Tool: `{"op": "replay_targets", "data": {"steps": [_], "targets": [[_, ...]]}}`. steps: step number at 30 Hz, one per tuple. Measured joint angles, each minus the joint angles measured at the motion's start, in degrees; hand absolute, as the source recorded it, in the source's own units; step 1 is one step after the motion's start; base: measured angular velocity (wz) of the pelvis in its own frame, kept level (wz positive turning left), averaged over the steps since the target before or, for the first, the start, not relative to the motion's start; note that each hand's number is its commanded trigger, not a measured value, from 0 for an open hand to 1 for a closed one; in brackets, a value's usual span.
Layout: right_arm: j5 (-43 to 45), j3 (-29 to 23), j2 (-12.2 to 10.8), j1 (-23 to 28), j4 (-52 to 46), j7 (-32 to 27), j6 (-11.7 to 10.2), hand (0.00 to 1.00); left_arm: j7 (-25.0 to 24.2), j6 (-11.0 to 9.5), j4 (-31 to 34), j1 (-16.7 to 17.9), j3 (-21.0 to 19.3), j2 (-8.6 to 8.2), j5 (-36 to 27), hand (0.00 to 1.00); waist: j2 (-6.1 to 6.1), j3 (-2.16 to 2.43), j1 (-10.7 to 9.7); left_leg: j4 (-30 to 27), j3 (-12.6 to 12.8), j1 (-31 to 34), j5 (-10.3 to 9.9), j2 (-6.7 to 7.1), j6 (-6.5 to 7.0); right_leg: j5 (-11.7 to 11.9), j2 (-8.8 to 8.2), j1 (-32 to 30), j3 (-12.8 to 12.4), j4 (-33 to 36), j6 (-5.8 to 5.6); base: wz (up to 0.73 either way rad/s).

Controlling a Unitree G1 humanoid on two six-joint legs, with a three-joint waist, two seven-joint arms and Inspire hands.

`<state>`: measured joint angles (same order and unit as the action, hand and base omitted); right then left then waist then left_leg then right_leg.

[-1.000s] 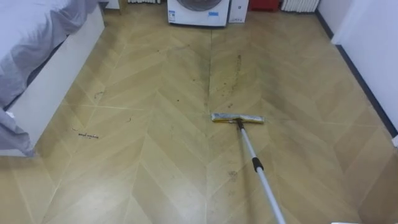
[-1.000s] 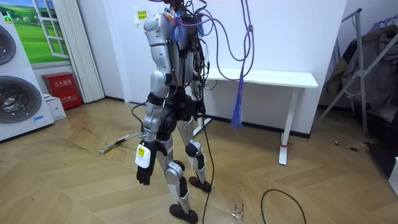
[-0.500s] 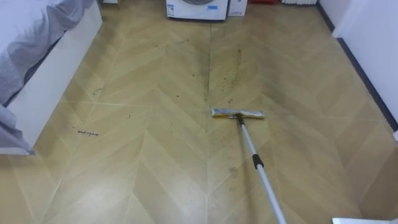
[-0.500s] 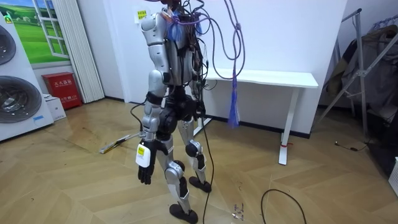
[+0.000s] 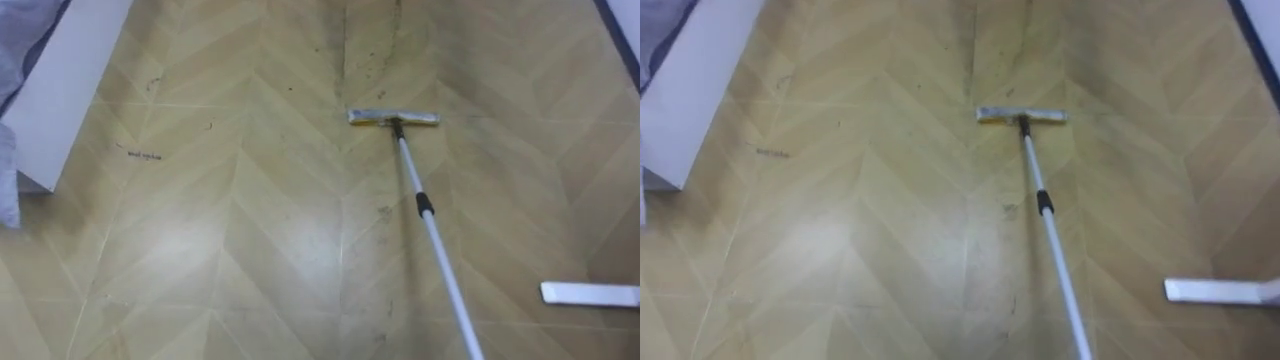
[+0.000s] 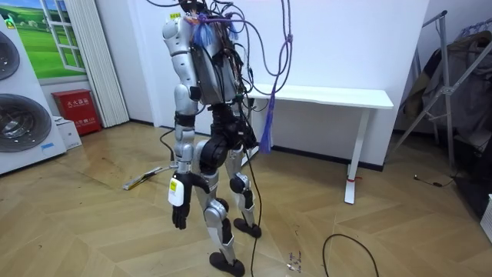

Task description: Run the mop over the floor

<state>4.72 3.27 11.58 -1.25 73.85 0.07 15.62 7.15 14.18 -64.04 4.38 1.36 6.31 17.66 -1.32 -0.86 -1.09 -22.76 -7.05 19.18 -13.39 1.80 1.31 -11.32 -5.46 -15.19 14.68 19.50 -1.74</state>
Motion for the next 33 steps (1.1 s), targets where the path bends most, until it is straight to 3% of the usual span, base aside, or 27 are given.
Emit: {"op": "replay_targets", "data": {"steps": [7,10,12,16,17,19,20,21,22,23,24,25,26,27,28,30,32,33], "targets": [[-3.51,-0.07,0.03,0.12,0.53,-4.13,-1.22,1.00,1.58,0.03,-0.23,0.01,0.23,-0.37,-0.11,0.00,0.71,-0.20,0.14,-7.17,2.37,12.27,-0.56,0.98,-0.50,-5.11,-2.66,-13.67,-0.64,12.48,0.91,0.20],[-6.51,0.95,0.12,1.49,0.48,-5.36,-1.36,1.00,2.49,0.13,-0.16,0.53,1.29,-0.73,-1.76,0.00,0.34,-0.10,1.28,-11.41,2.07,16.86,-1.62,0.39,-1.58,-7.09,-2.53,-18.29,-0.71,16.99,2.19,0.02],[-8.27,1.83,0.14,2.49,0.46,-6.36,-1.39,1.00,2.78,0.12,-0.04,0.72,2.31,-0.96,-3.92,0.00,-0.44,0.36,1.84,-14.86,2.07,20.32,-2.29,-0.40,-2.36,-8.27,-2.45,-21.32,-0.25,20.39,3.44,0.08],[-10.02,2.27,-0.01,2.27,0.41,-7.11,-1.45,1.00,3.52,0.12,-0.35,0.37,3.03,-0.96,-8.00,0.00,-0.65,0.50,3.31,-20.27,2.02,24.16,-3.05,-1.14,-3.74,-10.46,-2.27,-25.37,0.04,26.67,5.44,0.03],[-10.11,2.26,-0.18,1.64,0.72,-7.33,-1.48,1.00,3.54,0.11,-0.08,0.34,3.63,-0.81,-9.66,0.00,-0.55,0.47,3.44,-22.48,2.26,25.16,-2.85,-1.18,-4.09,-11.64,-2.69,-26.29,0.13,28.60,6.48,0.14],[-10.13,2.22,0.29,-1.32,1.99,-7.51,-1.44,1.00,3.82,-0.19,-0.26,0.37,4.56,-0.69,-13.11,0.00,0.31,0.05,5.23,-34.88,4.18,29.03,-2.28,-2.03,-4.53,-14.10,-3.41,-28.15,-0.22,33.08,7.56,-0.35],[-9.97,2.34,1.41,-3.78,2.81,-7.36,-1.05,1.00,4.09,-0.52,-0.46,1.00,5.70,-0.69,-15.39,0.00,0.52,-0.12,7.43,-49.33,6.00,32.01,1.16,-2.55,-4.07,-15.73,-3.40,-28.94,-0.39,36.54,8.15,-0.94],[-9.91,2.25,2.49,-6.97,2.93,-7.01,-0.76,1.00,4.67,-0.96,-0.42,1.54,6.70,-0.48,-18.07,0.00,0.59,-0.11,8.70,-59.96,8.05,34.54,7.65,-2.44,-3.62,-16.73,-3.50,-29.98,-0.50,39.43,8.76,-0.85],[-9.95,2.25,2.90,-9.01,2.94,-6.65,-0.74,1.00,4.82,-1.37,-0.20,1.53,6.97,-0.21,-19.53,0.00,0.79,-0.23,8.97,-64.07,8.82,36.30,10.82,-2.08,-3.35,-17.07,-3.50,-30.61,-0.69,40.46,9.21,-0.45],[-9.95,2.33,3.61,-13.50,3.06,-5.64,-0.88,1.00,4.94,-2.31,0.33,1.33,7.27,0.79,-21.74,0.00,1.45,-0.63,9.32,-71.68,10.59,41.11,13.57,-1.52,-4.03,-17.48,-3.37,-32.05,-1.13,42.20,9.88,-0.17],[-10.56,2.44,3.92,-17.61,3.50,-4.31,-1.99,1.00,4.96,-3.51,1.41,1.14,7.48,2.15,-22.61,0.00,3.08,-1.62,9.71,-77.77,12.38,45.75,13.03,-1.33,-3.89,-17.83,-3.37,-32.95,-2.63,43.48,9.87,-0.12],[-11.38,2.77,3.99,-19.27,3.81,-3.73,-2.77,1.00,5.02,-4.04,1.65,1.14,7.63,2.75,-22.61,0.00,3.93,-2.08,10.26,-79.10,12.87,47.56,12.22,-1.32,-3.14,-18.03,-3.34,-32.98,-3.50,43.60,9.53,-0.09],[-13.44,3.97,4.37,-21.24,4.14,-2.51,-3.89,1.00,5.06,-4.41,2.11,1.42,7.93,3.44,-22.43,0.00,5.70,-2.17,11.13,-77.98,13.45,50.75,9.74,-1.46,-2.68,-18.30,-3.32,-32.90,-5.19,43.28,9.06,0.00],[-15.12,5.60,5.12,-22.49,4.34,-1.65,-4.36,1.00,4.90,-4.38,2.50,2.38,8.19,3.41,-21.91,0.00,6.18,-2.00,11.47,-72.08,13.49,51.41,7.76,-1.58,-2.68,-18.66,-3.30,-31.92,-6.30,42.70,8.37,0.08],[-15.97,6.32,5.51,-22.61,4.40,-1.14,-4.45,1.00,4.50,-4.43,2.50,2.50,8.32,3.39,-21.90,0.00,5.99,-1.91,11.46,-67.26,13.49,50.70,7.02,-1.52,-2.31,-18.97,-3.11,-31.22,-6.65,42.43,7.80,0.22],[-18.32,7.55,7.30,-20.32,4.95,0.37,-4.86,1.00,2.57,-4.22,1.32,3.18,8.08,3.53,-21.48,0.00,4.05,-1.06,11.56,-42.27,13.33,43.71,5.52,-1.62,-1.61,-20.62,-0.09,-28.30,-8.08,41.88,6.43,0.35],[-20.20,8.79,8.73,-16.02,5.03,0.88,-5.21,1.00,0.91,-3.86,0.05,3.09,8.06,3.56,-20.79,0.00,1.77,-0.33,11.56,-29.71,13.30,37.55,5.14,-2.25,-1.04,-22.52,2.10,-25.90,-8.42,41.12,5.90,0.26],[-20.25,8.97,9.18,-13.29,5.10,0.71,-5.24,1.00,0.14,-3.69,-1.32,2.09,8.05,3.55,-20.55,0.00,0.55,0.27,11.30,-26.88,13.67,35.55,2.89,-1.69,2.42,-23.64,1.94,-24.81,-8.75,40.54,5.27,0.13]]}}
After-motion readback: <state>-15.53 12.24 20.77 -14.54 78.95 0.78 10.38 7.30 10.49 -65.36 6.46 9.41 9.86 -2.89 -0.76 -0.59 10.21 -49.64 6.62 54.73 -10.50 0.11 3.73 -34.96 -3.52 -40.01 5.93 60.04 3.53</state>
